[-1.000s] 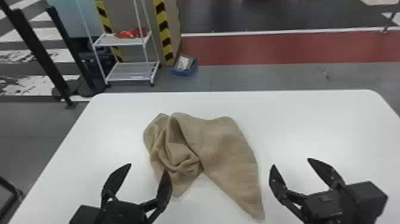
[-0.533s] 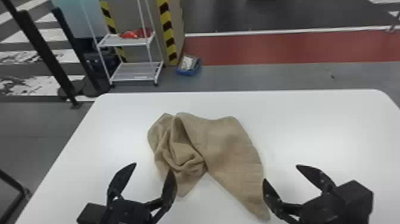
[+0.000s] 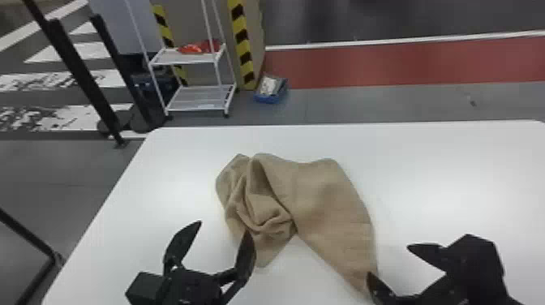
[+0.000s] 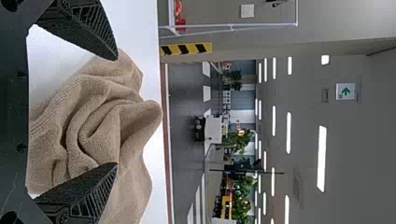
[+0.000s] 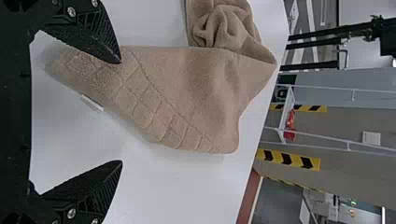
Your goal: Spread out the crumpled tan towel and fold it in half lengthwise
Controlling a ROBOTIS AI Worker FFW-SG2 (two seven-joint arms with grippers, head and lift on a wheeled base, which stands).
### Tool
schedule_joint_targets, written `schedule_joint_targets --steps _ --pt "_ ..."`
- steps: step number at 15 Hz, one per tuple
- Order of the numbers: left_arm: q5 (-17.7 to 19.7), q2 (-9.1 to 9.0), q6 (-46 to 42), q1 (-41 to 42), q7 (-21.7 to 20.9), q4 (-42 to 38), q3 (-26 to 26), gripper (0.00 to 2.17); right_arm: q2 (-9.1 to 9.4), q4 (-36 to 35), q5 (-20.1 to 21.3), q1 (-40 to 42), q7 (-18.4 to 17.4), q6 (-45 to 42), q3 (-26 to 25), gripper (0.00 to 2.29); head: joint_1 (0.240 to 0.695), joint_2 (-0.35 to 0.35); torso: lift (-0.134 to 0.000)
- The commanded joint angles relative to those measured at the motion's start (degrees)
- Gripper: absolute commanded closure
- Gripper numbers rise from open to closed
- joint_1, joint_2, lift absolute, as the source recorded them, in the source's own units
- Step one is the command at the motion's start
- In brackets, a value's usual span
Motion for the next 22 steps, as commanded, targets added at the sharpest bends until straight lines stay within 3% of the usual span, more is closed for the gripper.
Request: schedule_joint_targets --steps 1,2,5,7,10,16,22 --pt "0.0 -0.15 1.12 0.03 -0.05 -0.09 0.0 0.08 0.1 -2.7 4.39 -1.9 4.09 6.9 1.1 0.13 0.695 0.193 -0.124" --pt "0.0 -0.15 1.12 -0.06 -0.05 -0.09 0.0 0.08 0.18 -4.28 6.77 -3.22 7.17 12.0 2.16 0.13 0.695 0.197 -0.124" --pt "0.09 -0.15 1.12 0.03 -0.05 0.0 0.09 0.08 0.18 -5.69 13.18 -5.95 10.77 21.49 5.67 0.13 0.695 0.203 -0.124" --pt "0.09 -0.15 1.12 -0.06 -0.05 0.0 0.09 0.08 0.36 -6.48 18.72 -7.97 15.26 28.0 8.4 0.13 0.695 0.199 -0.124" --pt "0.09 -0.15 1.12 0.03 -0.05 0.08 0.09 0.08 2.03 -7.1 24.7 -10.25 21.5 31.51 10.42 0.16 0.695 0.211 -0.124" --pt "0.26 -0.15 1.12 -0.33 -0.05 0.43 0.18 0.08 2.64 -5.34 33.13 -12.63 24.92 32.74 14.9 0.32 0.695 0.222 -0.124" --pt "0.53 -0.15 1.12 -0.68 -0.05 0.87 0.27 0.08 2.64 -1.3 35.95 -13.77 26.24 32.74 17.71 0.33 0.695 0.237 -0.124"
